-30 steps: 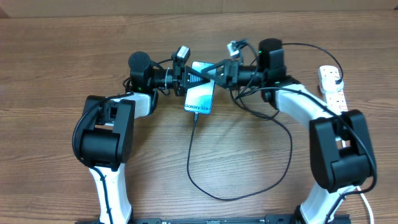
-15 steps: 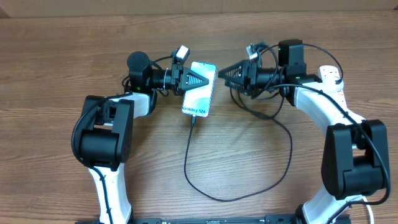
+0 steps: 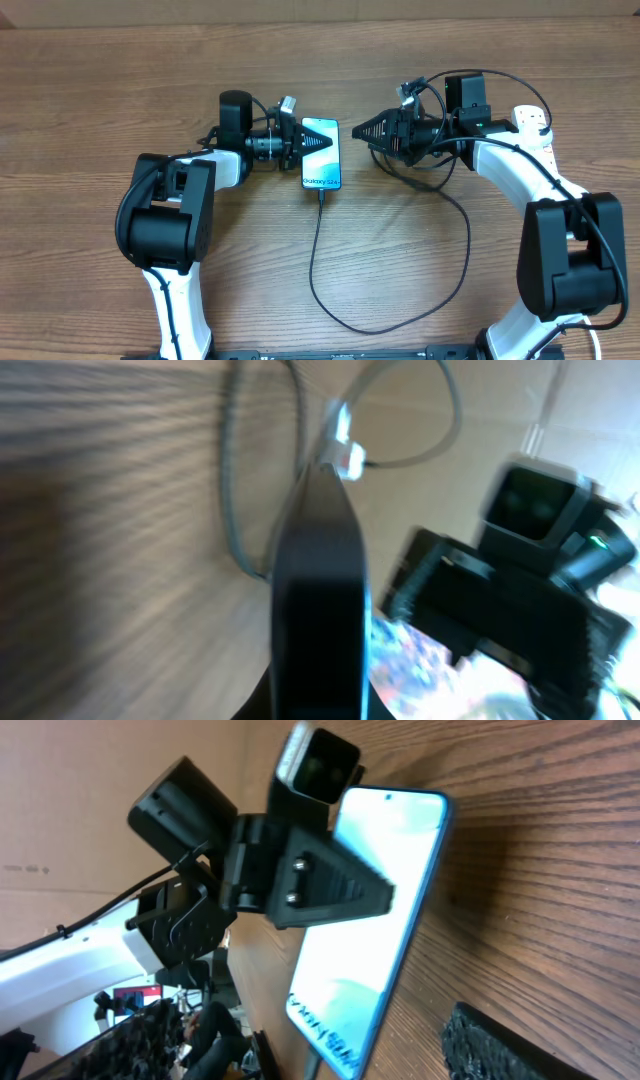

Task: Plug charger to phone and switch on socket
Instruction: 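Lower the phone with attached cable flat onto the table, then open both grippers to release the phone and plug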

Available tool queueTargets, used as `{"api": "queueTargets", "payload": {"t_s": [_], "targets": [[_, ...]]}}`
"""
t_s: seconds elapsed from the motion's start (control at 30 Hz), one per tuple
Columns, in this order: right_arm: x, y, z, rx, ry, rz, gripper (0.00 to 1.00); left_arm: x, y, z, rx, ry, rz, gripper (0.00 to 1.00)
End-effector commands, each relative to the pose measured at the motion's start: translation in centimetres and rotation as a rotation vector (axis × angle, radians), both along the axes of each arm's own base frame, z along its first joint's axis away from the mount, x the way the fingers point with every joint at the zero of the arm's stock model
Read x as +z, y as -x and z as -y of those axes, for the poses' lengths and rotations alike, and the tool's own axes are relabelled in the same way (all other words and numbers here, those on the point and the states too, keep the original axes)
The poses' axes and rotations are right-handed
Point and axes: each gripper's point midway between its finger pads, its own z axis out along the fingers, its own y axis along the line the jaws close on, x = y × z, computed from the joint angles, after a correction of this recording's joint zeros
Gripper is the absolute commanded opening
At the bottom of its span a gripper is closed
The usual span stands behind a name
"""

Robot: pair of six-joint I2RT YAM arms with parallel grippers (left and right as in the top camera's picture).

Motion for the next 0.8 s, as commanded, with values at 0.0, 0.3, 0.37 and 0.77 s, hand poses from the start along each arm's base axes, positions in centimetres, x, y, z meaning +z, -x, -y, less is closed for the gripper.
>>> {"api": "queueTargets", "payload": {"t_s": [0.0, 0.3, 0.37, 0.77], "targets": [[2.3, -0.3, 0.2, 0.001, 0.003, 0.09, 0.86, -1.2, -1.3, -0.7, 0.06, -0.085, 0.08, 0.04], [2.5, -0.3, 0.2, 0.002, 0.002, 0.096, 0.87, -5.3, -1.2, -1.7, 0.109, -0.329, -0.007, 0.04], [2.5, -0.3, 0.2, 0.002, 0.002, 0.096, 0.87, -5.8, -1.2, -2.0, 0.103, -0.386, -0.011, 0.07], [2.2, -0.1, 0.3, -0.001, 0.015, 0.085, 0.88, -8.0, -0.6, -4.0, 0.127, -0.566, -0.078, 0.19]]}}
